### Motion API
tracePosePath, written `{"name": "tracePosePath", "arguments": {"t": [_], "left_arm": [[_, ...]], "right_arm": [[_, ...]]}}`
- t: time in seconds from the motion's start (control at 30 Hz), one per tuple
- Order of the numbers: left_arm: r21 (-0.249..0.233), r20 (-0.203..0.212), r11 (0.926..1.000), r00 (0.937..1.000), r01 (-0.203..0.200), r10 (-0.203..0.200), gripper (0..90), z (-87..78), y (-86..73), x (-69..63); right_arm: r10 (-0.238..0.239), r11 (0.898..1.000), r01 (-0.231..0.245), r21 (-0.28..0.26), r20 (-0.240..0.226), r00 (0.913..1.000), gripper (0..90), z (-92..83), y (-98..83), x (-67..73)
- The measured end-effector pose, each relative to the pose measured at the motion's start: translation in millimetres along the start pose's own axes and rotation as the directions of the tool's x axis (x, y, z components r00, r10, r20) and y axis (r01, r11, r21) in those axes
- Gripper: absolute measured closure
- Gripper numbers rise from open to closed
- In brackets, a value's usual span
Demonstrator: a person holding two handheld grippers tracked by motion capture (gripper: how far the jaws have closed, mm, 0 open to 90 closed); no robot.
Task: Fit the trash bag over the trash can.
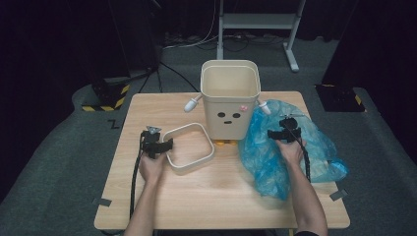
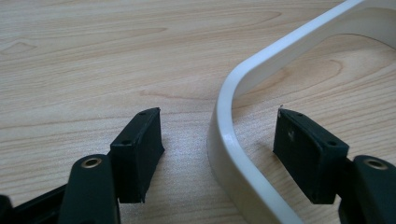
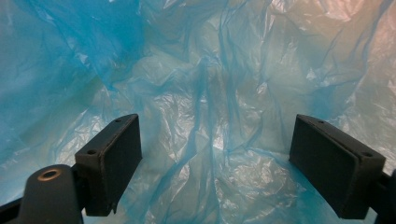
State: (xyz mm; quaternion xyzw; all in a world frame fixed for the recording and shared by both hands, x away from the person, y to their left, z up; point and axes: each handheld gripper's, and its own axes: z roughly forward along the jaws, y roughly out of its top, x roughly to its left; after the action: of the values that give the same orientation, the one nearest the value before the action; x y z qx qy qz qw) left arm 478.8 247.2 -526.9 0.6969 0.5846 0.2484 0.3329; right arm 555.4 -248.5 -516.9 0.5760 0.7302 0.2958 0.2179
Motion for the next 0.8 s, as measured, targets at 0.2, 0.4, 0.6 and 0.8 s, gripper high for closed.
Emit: {"name": "tracePosePath", "arguments": {"t": [0.2, 0.4, 0.6, 0.8], "left_arm": [[0.001, -0.005, 1.0, 1.0, -0.006, 0.006, 32.7, 0.2, 0.1, -0.7], [0.001, -0.005, 1.0, 1.0, -0.007, 0.007, 32.6, 0.2, 0.1, -0.8], [0.001, -0.006, 1.0, 1.0, -0.006, 0.006, 32.6, 0.3, 0.1, -1.0], [0.001, 0.0, 1.0, 1.0, -0.001, 0.001, 32.6, 0.1, 0.0, -0.3]], "right_arm": [[-0.048, 0.999, 0.048, -0.015, 0.009, 0.9988, 32.8, -1.5, -1.2, 3.8], [-0.077, 0.996, 0.077, -0.035, -0.011, 0.9969, 62.6, -3.9, -1.4, 6.6], [-0.11, 0.993, 0.11, -0.034, -0.008, 0.9939, 84.8, -5.3, -2.1, 9.7], [-0.104, 0.994, 0.103, -0.027, -0.023, 0.9944, 89.7, -6.8, -2.3, 6.3]]}}
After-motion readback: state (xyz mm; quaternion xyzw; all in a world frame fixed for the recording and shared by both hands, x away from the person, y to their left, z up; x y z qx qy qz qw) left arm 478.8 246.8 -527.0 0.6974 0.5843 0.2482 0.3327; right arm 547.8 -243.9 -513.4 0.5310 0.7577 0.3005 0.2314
